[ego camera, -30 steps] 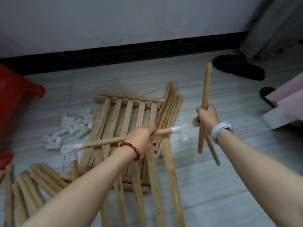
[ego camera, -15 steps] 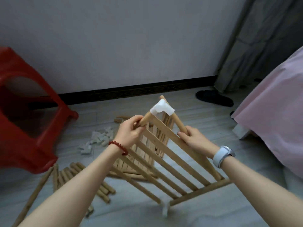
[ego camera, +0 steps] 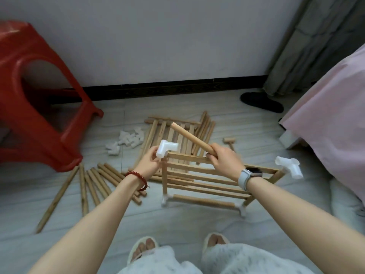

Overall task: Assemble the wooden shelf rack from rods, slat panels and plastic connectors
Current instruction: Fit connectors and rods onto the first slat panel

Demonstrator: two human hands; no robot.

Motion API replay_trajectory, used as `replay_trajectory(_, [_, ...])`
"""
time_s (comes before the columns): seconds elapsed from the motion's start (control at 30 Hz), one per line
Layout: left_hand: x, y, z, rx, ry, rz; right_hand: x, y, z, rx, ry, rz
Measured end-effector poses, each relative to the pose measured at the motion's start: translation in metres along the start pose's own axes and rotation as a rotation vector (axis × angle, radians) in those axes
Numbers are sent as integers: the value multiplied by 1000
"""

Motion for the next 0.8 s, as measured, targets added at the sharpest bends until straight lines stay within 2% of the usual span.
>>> replay_trajectory(0.07, [-6, 20, -1, -49, -70, 81, -3, 4, -4, 8, 22, 14])
replay_trajectory(0.17, [-9, 39, 9, 88, -184, 119, -9, 9, -16, 10, 58, 18])
replay_trajectory(0.27, [-5, 41, 16, 192, -78, 151, -19, 11, -28, -80, 93, -12])
replay_trajectory(0.4, [-9, 44, 24, 233, 87, 288, -31, 9, -37, -322, 71, -36])
replay_trajectory(0.53, [-13, 38, 24, 253, 103, 321, -39, 6, -42, -450, 122, -90])
replay_trajectory(0.8, [-28, 36, 25, 260, 89, 322, -52, 5, -48, -380, 238, -186])
Point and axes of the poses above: each hand's wrist, its own x-axis towards the middle knuckle, its own z-axis out of the palm, y = z × x, the point moved 7 cm from there along x, towards the middle knuckle, and after that the axes turned 7 degrees about -x, right-handed, at the moved point
